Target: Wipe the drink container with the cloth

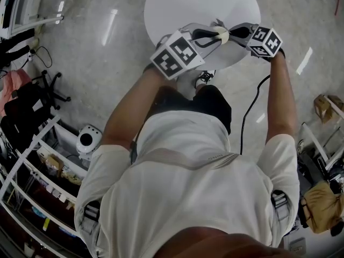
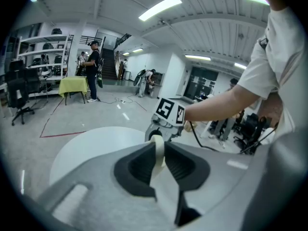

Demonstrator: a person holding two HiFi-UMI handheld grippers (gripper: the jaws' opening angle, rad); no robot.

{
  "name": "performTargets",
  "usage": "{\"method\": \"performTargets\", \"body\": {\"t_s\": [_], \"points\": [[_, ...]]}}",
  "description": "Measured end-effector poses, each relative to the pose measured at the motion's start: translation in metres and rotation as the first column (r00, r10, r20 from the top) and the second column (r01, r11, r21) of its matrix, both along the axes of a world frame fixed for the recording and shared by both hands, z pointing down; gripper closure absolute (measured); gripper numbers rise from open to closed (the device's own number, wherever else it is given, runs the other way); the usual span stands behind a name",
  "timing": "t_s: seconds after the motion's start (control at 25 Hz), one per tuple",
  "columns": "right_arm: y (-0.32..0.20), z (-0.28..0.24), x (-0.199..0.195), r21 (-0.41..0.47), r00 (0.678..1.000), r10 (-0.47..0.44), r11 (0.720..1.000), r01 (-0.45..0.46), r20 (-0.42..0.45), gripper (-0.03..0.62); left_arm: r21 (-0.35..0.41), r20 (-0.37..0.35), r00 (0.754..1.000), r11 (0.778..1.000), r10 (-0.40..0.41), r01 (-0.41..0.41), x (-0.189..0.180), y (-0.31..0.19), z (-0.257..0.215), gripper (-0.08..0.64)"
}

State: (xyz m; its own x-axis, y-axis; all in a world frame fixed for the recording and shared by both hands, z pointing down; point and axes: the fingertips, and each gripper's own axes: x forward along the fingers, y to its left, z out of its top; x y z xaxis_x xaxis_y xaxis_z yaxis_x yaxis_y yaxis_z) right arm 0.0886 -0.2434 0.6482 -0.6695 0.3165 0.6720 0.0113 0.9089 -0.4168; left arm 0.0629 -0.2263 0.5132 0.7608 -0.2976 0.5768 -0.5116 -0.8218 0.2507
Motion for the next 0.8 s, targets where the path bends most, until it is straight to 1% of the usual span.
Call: {"method": "performTargets", "body": {"t_s": [0.12, 0.24, 0.36, 0.44, 0.52, 0.6, 0.68, 0.72, 0.8], "points": [[0.0, 0.006, -0.001, 0.015, 1.0, 0.014, 1.0, -0.014, -0.012, 0.575, 0.0, 0.0, 1.0, 1.0, 0.0, 0.0, -0.002, 0.0, 0.002, 0.502], [-0.005, -0.003, -0.002, 0.028, 0.998, 0.059, 0.998, -0.059, 0.012, 0.575, -0.003, -0.006, 1.0, 1.0, 0.001, -0.001, -0.002, -0.002, 0.001, 0.502], [-0.013, -0.027, -0.002, 0.07, 0.988, 0.137, 0.987, -0.142, 0.072, 0.575, -0.005, -0.009, 1.0, 1.0, 0.004, -0.004, -0.003, -0.002, -0.002, 0.502], [-0.016, -0.051, 0.0, 0.104, 0.969, 0.207, 0.97, -0.222, 0.136, 0.575, -0.004, -0.007, 1.0, 1.0, 0.007, -0.007, -0.003, -0.002, -0.002, 0.502], [-0.017, -0.079, 0.004, 0.125, 0.928, 0.303, 0.934, -0.335, 0.216, 0.575, 0.006, 0.002, 1.0, 1.0, 0.011, -0.011, -0.002, -0.002, -0.003, 0.502], [-0.016, -0.105, 0.007, 0.121, 0.868, 0.401, 0.885, -0.449, 0.293, 0.575, 0.031, 0.026, 1.0, 0.999, 0.014, -0.015, -0.001, -0.002, -0.006, 0.5], [-0.01, -0.126, 0.009, 0.108, 0.81, 0.472, 0.838, -0.535, 0.348, 0.575, 0.054, 0.042, 0.999, 0.998, 0.01, -0.013, -0.001, 0.0, -0.008, 0.5], [-0.007, -0.134, 0.011, 0.105, 0.784, 0.501, 0.815, -0.57, 0.367, 0.575, 0.063, 0.038, 0.999, 0.998, 0.005, -0.007, -0.001, 0.0, -0.01, 0.499], [-0.002, -0.15, 0.013, 0.103, 0.73, 0.556, 0.763, -0.638, 0.397, 0.575, 0.078, 0.008, 1.0, 0.997, -0.013, 0.012, -0.001, 0.001, -0.018, 0.495]]}}
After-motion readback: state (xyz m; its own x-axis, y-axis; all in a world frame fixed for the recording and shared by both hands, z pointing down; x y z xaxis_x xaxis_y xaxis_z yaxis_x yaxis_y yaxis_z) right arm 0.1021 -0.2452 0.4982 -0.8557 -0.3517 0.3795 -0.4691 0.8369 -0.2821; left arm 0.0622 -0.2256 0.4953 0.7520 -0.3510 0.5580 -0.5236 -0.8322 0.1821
